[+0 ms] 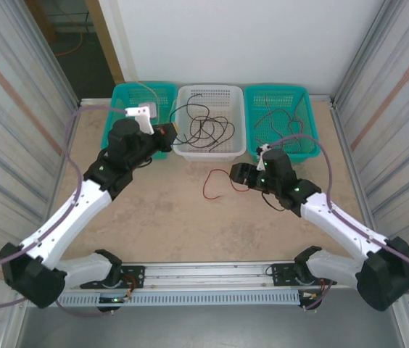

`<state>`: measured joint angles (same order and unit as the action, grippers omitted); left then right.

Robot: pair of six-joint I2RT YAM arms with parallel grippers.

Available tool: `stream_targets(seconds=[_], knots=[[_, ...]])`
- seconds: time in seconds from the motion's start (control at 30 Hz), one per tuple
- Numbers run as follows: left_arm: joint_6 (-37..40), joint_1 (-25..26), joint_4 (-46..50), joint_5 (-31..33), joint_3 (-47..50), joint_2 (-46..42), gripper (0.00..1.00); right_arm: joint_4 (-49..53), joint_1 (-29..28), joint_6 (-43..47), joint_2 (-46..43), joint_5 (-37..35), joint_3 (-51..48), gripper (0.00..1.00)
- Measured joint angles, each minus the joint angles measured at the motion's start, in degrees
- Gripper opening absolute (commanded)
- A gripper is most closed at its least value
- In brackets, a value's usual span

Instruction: Untangle the cables

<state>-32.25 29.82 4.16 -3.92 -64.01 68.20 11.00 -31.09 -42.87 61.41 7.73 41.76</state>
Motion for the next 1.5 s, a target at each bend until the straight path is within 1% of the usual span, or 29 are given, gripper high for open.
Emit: stream_targets(seconds=[0.03, 0.07, 0.1, 0.13, 0.17, 0.23, 0.27, 0.33, 0.37, 0.43, 0.5, 0.6, 0.7, 0.9, 1.03, 1.1, 1.23, 1.3, 1.4, 1.5], knots=[[-0.2, -0.3, -0.1, 0.0, -1.2, 1.7, 0.0, 0.8, 0.5, 0.0, -1.0, -0.3, -0.6, 0.68], [-0.5, -0.5, -0.1, 0.0, -2.8, 3.6, 0.03, 1.8, 0.9, 0.0, -1.8, -0.4, -1.1, 0.68], [-0.8, -0.7, -0.2, 0.0, -4.3, 5.4, 0.08, 2.5, 1.1, 0.1, -2.4, -0.5, -1.3, 0.68], [-1.1, -0.9, -0.4, -0.1, -6.1, 7.6, 0.2, 3.2, 1.2, 0.1, -2.9, -0.6, -1.6, 0.68], [-1.3, -1.0, -0.7, -0.2, -8.0, 9.9, 0.36, 4.0, 1.2, 0.1, -3.3, -0.7, -1.7, 0.68], [-1.3, -1.3, -1.4, -0.6, -11.3, 14.0, 0.57, 4.9, 1.2, 0.3, -3.7, -0.7, -1.7, 0.68], [-1.2, -1.3, -1.4, -0.7, -13.2, 16.1, 0.64, 5.4, 1.2, 0.5, -4.0, -0.9, -1.8, 0.68], [-1.1, -1.4, -1.3, -0.8, -17.6, 20.6, 0.7, 6.2, 1.2, 1.0, -4.8, -0.9, -1.8, 0.68], [-1.0, -1.5, -1.2, -0.9, -19.7, 22.8, 0.72, 6.4, 1.2, 1.3, -5.2, -1.1, -1.8, 0.68], [-0.8, -1.7, -1.0, -1.0, -23.2, 26.5, 0.72, 6.9, 1.2, 1.6, -5.6, -1.3, -1.8, 0.68], [-0.8, -2.0, -1.0, -1.2, -24.3, 28.2, 0.71, 7.5, 1.2, 1.8, -5.7, -1.3, -1.8, 0.69], [-0.8, -2.1, -0.2, -1.6, -24.0, 28.1, 0.7, 8.2, 0.7, 2.7, -5.6, -1.4, -1.8, 0.7], [-0.8, -2.1, -0.3, -1.6, -20.6, 25.0, 0.69, 8.2, -1.1, 3.2, -4.4, -1.4, -1.7, 0.7], [-0.5, -2.1, 1.1, -1.6, -8.0, 12.2, 0.64, 8.1, -7.9, 5.3, 7.5, -1.9, 2.1, 0.65], [-0.2, -2.1, 3.8, -0.9, 1.7, 0.5, 0.6, 7.9, -11.8, 7.3, 15.3, -2.1, 5.7, 0.61], [-0.4, -2.1, 5.4, -0.4, 6.4, -5.4, 0.58, 7.9, -12.1, 8.4, 18.8, -1.9, 7.4, 0.58], [-2.3, -2.1, 8.9, 0.9, 16.1, -18.2, 0.55, 9.6, -12.0, 12.5, 26.3, -1.7, 11.6, 0.56], [-3.1, -2.1, 11.0, 1.4, 19.5, -23.0, 0.54, 11.0, -12.0, 15.0, 30.0, -1.8, 14.3, 0.54], [-4.0, -2.1, 15.0, 2.4, 22.2, -28.0, 0.52, 12.7, -12.0, 18.1, 34.7, -2.0, 18.2, 0.54], [-4.2, -2.1, 17.8, 3.0, 22.6, -30.2, 0.52, 13.9, -12.0, 20.6, 38.7, -2.6, 21.5, 0.55]])
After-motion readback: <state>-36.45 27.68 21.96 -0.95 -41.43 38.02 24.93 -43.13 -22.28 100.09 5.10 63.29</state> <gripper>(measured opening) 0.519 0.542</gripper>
